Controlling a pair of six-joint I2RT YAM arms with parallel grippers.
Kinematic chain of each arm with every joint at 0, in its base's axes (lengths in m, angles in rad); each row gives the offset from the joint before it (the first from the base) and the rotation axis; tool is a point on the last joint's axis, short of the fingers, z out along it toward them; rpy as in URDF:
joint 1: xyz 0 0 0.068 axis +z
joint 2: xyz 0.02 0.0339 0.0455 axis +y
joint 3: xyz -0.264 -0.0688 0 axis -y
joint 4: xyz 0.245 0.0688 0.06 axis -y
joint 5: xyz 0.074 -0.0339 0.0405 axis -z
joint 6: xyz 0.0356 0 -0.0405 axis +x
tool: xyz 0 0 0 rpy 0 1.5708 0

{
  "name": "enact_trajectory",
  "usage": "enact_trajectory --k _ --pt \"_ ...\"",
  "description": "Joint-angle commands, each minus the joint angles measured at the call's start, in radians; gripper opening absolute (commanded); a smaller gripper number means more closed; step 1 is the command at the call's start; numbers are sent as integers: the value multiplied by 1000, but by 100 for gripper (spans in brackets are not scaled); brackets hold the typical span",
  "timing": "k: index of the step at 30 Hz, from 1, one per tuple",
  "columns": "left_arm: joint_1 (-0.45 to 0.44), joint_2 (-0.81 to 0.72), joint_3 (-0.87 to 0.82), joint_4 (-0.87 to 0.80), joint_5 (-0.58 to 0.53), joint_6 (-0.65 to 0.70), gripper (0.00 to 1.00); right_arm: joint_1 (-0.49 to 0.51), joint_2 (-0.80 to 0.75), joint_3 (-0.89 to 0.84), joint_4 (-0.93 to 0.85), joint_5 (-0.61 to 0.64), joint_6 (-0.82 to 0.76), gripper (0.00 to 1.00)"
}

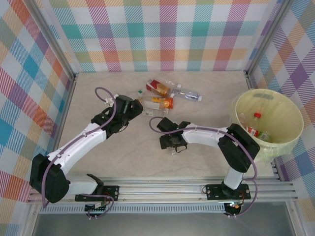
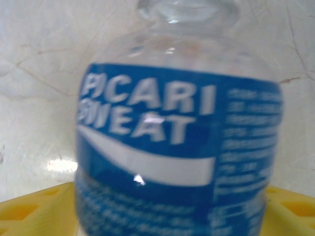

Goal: Put the plastic bottles in the bin

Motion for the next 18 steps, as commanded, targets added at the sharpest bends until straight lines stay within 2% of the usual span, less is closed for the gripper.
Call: enact_trajectory --k 1,6,14,18 --pt "13 -18 -5 -15 0 -6 100 4 -13 -12 46 40 -5 73" --pt "13 -12 2 -15 6 3 100 2 -85 -18 60 56 -44 58" --pt "21 -8 27 -14 51 -15 100 0 -268 7 42 138 -105 51" --pt "22 -6 44 -9 64 -18 100 -1 -385 38 63 200 -190 47"
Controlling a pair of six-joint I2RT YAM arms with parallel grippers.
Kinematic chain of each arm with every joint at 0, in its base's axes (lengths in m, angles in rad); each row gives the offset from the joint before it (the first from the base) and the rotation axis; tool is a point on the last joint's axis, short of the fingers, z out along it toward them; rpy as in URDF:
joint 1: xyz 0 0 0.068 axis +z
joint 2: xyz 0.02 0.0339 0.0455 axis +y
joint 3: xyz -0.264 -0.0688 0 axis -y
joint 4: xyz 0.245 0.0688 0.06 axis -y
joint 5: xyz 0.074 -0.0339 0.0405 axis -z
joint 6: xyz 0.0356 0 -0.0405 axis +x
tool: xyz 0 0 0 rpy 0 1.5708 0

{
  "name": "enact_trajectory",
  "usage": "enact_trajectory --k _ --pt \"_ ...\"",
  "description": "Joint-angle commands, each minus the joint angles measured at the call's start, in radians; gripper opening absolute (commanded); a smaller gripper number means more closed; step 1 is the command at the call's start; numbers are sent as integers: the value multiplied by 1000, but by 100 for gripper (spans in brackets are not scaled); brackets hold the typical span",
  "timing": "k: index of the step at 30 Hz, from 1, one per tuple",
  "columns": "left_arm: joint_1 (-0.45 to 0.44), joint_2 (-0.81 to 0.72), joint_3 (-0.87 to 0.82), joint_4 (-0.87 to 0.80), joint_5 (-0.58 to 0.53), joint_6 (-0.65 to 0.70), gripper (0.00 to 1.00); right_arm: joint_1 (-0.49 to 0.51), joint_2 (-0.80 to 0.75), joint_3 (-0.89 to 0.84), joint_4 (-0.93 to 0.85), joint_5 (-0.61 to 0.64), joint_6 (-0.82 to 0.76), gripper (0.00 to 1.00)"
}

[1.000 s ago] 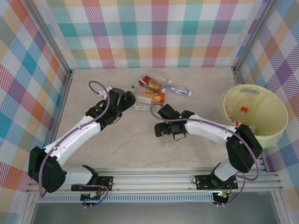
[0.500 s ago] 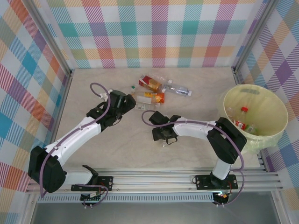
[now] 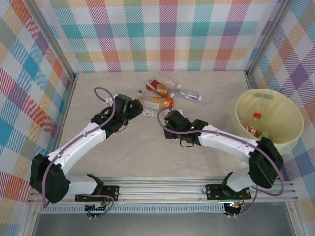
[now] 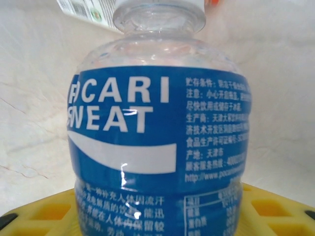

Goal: Put the plastic bottles in the bin

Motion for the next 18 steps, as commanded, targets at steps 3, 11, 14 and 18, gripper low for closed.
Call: enact_trajectory --k 3,11,14,18 --pt "12 -2 42 -9 22 -15 100 -33 -154 79 37 86 -140 45" --pt "13 9 39 -9 38 -24 100 -148 -341 184 47 75 -341 42" --pt "13 12 41 -8 40 -24 100 -210 -404 222 33 79 -399 42" --pt "14 17 42 -9 45 -27 100 -291 -482 240 2 177 -459 42"
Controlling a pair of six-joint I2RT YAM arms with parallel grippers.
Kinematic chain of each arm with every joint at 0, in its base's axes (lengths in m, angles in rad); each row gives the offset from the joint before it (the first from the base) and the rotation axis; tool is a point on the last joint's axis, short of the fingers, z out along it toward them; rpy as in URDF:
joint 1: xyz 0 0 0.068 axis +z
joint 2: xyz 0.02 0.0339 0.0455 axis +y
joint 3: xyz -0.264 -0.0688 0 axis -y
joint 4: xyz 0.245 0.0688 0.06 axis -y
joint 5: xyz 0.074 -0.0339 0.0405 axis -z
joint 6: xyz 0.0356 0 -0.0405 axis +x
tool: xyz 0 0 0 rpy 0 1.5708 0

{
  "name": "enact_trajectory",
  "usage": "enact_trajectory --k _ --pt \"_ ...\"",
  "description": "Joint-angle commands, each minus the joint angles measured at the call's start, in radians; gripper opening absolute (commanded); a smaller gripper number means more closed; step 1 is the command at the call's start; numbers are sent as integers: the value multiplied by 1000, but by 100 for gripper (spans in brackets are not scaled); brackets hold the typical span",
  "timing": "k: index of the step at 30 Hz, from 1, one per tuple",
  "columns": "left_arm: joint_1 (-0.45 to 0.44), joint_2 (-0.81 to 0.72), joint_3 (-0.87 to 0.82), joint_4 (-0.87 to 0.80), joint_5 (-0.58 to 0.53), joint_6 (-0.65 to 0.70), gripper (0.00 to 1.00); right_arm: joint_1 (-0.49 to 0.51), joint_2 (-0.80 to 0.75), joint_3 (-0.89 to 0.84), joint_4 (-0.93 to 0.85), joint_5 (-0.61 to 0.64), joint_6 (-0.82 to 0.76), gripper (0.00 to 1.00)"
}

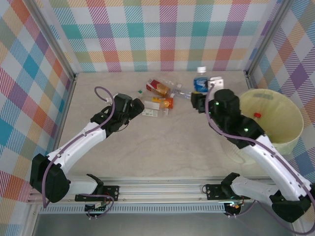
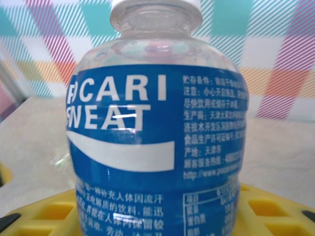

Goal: Put the plastic bottles in the bin

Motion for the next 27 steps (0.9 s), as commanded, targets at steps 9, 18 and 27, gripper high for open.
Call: enact_trajectory --k 9,18,27 --pt "15 37 47 -8 28 -12 100 -252 -196 -12 -25 269 -205 41" --pt "15 61 61 -9 47 -13 100 -533 -184 -16 -103 321 -287 42" --pt "18 84 74 -9 63 -11 100 -795 -159 -118 -119 317 -251 44"
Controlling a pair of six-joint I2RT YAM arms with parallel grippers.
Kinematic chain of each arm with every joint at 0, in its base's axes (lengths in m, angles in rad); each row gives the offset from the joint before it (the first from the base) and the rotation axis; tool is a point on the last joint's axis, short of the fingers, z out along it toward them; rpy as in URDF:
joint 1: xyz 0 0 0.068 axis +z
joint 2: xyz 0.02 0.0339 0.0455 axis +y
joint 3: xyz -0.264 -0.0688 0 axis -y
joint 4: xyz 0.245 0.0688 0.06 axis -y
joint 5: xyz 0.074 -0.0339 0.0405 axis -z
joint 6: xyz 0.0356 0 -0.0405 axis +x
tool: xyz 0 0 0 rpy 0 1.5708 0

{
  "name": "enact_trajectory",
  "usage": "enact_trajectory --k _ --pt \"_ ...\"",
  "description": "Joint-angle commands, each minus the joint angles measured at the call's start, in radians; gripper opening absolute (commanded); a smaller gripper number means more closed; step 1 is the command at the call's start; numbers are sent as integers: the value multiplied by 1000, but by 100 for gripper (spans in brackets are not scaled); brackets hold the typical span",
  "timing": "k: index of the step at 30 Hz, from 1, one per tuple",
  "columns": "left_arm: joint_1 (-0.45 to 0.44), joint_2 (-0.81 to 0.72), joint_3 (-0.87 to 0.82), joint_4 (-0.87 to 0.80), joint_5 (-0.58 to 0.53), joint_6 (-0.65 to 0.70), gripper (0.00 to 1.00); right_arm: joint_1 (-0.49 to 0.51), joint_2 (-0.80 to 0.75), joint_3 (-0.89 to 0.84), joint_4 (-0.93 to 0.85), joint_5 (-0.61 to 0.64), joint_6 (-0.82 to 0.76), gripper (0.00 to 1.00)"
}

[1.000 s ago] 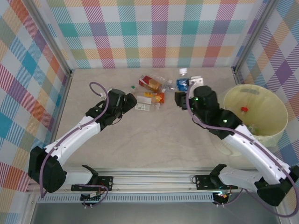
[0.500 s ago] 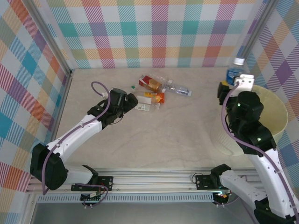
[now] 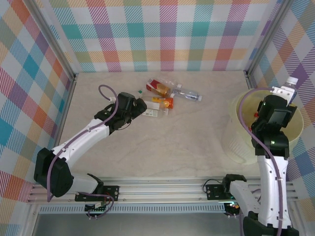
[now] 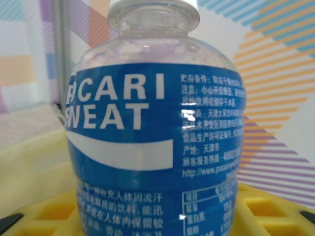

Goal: Put the plastic bottles in the bin

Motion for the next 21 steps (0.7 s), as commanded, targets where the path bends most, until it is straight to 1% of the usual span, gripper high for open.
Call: enact_trajectory --k 1,2,5,8,11,14,16,19,21 --pt "15 23 46 -13 20 -7 100 -75 9 -31 -18 22 13 44" --pt "15 29 51 -16 24 -9 100 -99 8 -41 -26 23 55 45" --pt "17 54 63 -20 38 -19 100 -151 3 -82 -40 34 115 46" --pt "18 74 74 -18 56 -25 100 -173 6 -104 -46 51 135 52" --pt "18 85 74 -12 64 -32 100 -176 12 -107 -46 57 139 62" --pt "18 93 67 -8 66 -37 100 -175 17 -96 -56 47 143 76" --pt "19 102 68 -8 70 -38 100 -174 14 -82 -78 12 148 81" --pt "22 122 73 -2 83 -46 100 -172 3 -51 -114 -74 172 85" --pt "23 135 75 12 94 -55 100 -168 -5 -30 -146 -191 199 86"
